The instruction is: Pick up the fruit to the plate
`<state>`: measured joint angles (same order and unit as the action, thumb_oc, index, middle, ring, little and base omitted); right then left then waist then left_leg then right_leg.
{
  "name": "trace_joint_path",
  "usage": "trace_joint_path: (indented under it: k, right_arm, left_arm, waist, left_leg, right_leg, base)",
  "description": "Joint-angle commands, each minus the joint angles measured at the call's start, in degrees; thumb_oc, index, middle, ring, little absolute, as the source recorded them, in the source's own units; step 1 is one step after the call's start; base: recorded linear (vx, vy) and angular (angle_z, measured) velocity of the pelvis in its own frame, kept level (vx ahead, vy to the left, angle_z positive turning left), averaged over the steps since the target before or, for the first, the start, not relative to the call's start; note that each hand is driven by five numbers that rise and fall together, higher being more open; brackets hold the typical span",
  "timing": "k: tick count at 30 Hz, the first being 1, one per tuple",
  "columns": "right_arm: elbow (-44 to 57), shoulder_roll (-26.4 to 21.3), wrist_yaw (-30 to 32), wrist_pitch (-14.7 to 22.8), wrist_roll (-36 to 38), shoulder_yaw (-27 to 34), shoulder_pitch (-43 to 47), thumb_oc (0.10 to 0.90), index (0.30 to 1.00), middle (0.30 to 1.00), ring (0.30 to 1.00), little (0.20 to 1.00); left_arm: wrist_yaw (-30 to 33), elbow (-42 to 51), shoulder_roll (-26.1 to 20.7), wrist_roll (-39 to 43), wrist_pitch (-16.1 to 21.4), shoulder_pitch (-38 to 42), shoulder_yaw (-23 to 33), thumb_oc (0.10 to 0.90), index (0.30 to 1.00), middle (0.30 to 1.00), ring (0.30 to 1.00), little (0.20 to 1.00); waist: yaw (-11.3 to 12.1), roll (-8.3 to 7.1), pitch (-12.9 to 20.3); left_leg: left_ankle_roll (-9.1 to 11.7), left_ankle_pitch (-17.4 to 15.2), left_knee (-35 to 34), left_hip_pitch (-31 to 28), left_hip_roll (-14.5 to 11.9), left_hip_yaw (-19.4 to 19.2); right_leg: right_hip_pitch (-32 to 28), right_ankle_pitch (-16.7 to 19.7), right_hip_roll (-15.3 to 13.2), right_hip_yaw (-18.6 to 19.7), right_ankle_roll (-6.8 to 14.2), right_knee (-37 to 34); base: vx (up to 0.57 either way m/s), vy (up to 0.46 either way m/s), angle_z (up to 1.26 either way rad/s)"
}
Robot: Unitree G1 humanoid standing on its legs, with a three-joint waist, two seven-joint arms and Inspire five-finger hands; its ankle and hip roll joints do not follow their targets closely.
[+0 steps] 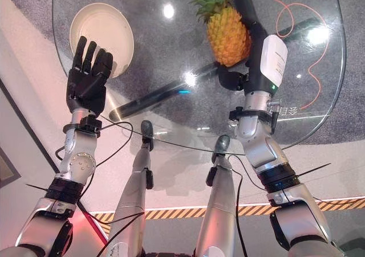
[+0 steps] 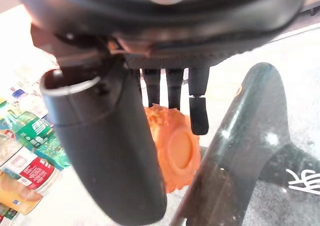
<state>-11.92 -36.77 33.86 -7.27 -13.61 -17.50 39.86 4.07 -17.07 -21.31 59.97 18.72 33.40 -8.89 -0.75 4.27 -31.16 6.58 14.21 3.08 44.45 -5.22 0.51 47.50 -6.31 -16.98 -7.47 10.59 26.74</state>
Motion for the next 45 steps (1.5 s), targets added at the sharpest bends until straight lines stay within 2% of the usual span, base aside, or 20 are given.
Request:
trace_joint_path:
  k: [1,6,25,28,34,35,40,45]
  right_arm:
    - [7.3,-3.0,-0.8,4.3,-3.8,0.6,2.9,0.1,0.3,0.3,0.3,0.2]
    - [9.2,-2.7,-3.6,4.5,-4.4,-0.5,3.3,0.1,0.3,0.3,0.3,0.2]
    - [13.6,-1.2,-10.1,4.5,-5.3,-5.5,6.2,0.1,0.3,0.3,0.3,0.2]
    - [14.0,-0.9,-10.7,4.6,-5.4,-5.7,6.4,0.1,0.3,0.3,0.3,0.2]
    - [15.6,-0.8,-12.1,4.0,-3.7,-6.4,6.8,0.1,0.3,0.3,0.3,0.2]
    - [15.7,-0.8,-12.3,4.1,-3.6,-6.4,6.7,0.1,0.3,0.3,0.3,0.2]
    - [17.3,-0.2,-13.5,5.1,-4.4,-6.9,6.4,0.1,0.3,0.3,0.3,0.2]
    - [18.2,0.2,-14.0,5.2,-4.7,-7.7,7.0,0.1,0.3,0.3,0.3,0.2]
  left_arm:
    - [-1.8,5.4,-3.0,-1.6,1.7,4.3,0.2,0.8,0.9,0.9,0.9,0.9]
    - [-0.4,5.9,-2.1,-3.0,-0.1,5.1,-0.9,0.8,0.9,0.9,0.9,0.9]
    - [4.8,5.3,1.1,-3.6,-1.3,7.0,-2.9,0.8,0.9,0.9,0.9,0.9]
    - [6.4,5.1,1.4,-5.2,-0.4,7.2,-2.9,0.8,0.9,0.9,0.9,0.9]
    - [10.3,6.0,0.8,-13.8,0.7,7.9,-3.1,0.8,0.9,0.9,0.9,0.9]
    - [10.2,6.1,0.8,-13.8,0.5,7.9,-3.1,0.8,0.9,0.9,0.9,0.9]
    - [3.1,6.8,2.2,-3.7,-0.6,7.4,-3.1,0.8,0.9,0.9,0.9,0.9]
    - [0.4,7.6,2.8,-1.5,-0.4,7.8,-3.9,0.8,0.9,0.9,0.9,0.9]
  waist:
    - [0.4,-3.65,1.4]
    - [0.1,-3.89,1.4]
    - [-0.1,-3.52,1.4]
    - [-0.1,-3.5,1.4]
    - [0.0,-3.58,1.4]
    - [0.0,-3.59,1.4]
    - [-0.2,-3.49,1.4]
    - [-0.3,-3.31,1.4]
  left_leg:
    - [0.8,-8.3,7.5,-1.5,-1.7,-1.4]
    - [0.8,-8.1,7.0,-1.6,-1.7,-1.5]
    - [0.9,-7.7,6.3,-1.5,-1.4,-1.6]
    - [0.8,-7.7,6.3,-1.5,-1.3,-1.6]
    - [0.9,-7.5,6.1,-1.4,-1.3,-1.5]
    - [0.9,-7.5,6.1,-1.5,-1.3,-1.5]
    - [0.9,-7.5,5.9,-1.7,-1.4,-1.7]
    - [0.9,-7.3,5.6,-1.8,-1.4,-1.9]
  right_leg:
    - [-4.2,13.5,0.7,-1.1,1.8,-14.1]
    - [-4.3,13.6,0.9,-1.0,1.9,-14.4]
    - [-4.0,13.9,0.8,-0.7,1.9,-14.8]
    - [-4.1,13.9,0.7,-0.7,1.9,-15.0]
    - [-4.0,13.8,0.8,-0.8,1.8,-14.9]
    - [-4.0,13.8,0.8,-0.8,1.7,-14.9]
    - [-4.2,13.9,0.7,-0.6,1.7,-15.1]
    - [-4.1,14.0,0.7,-0.5,1.7,-15.1]
  base:
    - [0.0,0.0,0.0]
    - [0.0,0.0,0.0]
    - [0.0,0.001,0.0]
    - [0.0,0.0,0.0]
    - [0.0,0.0,0.0]
    - [0.0,0.0,0.0]
    - [0.0,0.0,0.0]
    - [0.0,0.0,0.0]
